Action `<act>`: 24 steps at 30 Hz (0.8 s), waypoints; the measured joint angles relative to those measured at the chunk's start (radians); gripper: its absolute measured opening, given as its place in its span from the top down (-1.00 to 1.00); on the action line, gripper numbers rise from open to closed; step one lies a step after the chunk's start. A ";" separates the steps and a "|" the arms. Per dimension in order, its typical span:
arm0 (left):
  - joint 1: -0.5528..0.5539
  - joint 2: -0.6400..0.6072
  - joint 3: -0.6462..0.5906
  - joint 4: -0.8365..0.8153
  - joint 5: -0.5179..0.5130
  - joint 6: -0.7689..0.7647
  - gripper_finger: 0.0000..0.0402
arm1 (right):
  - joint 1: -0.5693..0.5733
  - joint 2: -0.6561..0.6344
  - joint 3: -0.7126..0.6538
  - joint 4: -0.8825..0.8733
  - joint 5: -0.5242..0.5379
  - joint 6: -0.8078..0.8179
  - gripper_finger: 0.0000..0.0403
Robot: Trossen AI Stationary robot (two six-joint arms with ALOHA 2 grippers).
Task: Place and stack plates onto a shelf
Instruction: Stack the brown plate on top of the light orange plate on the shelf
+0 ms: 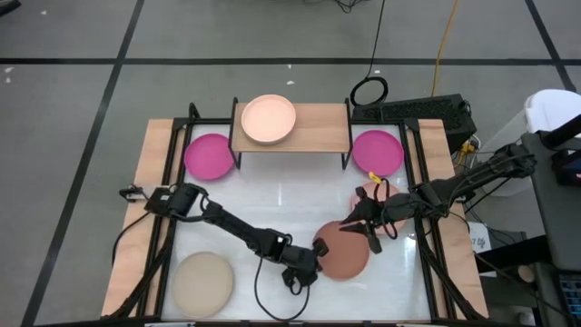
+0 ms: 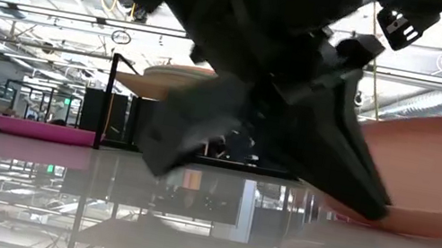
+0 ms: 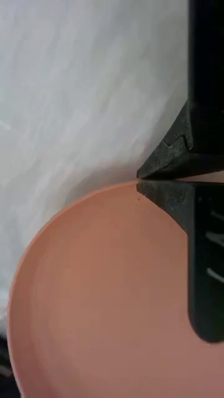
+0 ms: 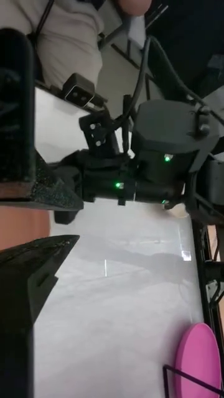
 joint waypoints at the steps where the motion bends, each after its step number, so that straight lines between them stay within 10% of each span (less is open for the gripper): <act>1: -0.003 -0.013 -0.001 -0.023 -0.005 -0.010 0.99 | 0.000 -0.006 -0.001 0.001 0.000 0.010 0.72; 24: 0.051 -0.507 -0.019 -0.744 -0.344 -0.175 1.00 | 0.001 -0.105 -0.001 0.443 -0.001 -0.400 0.72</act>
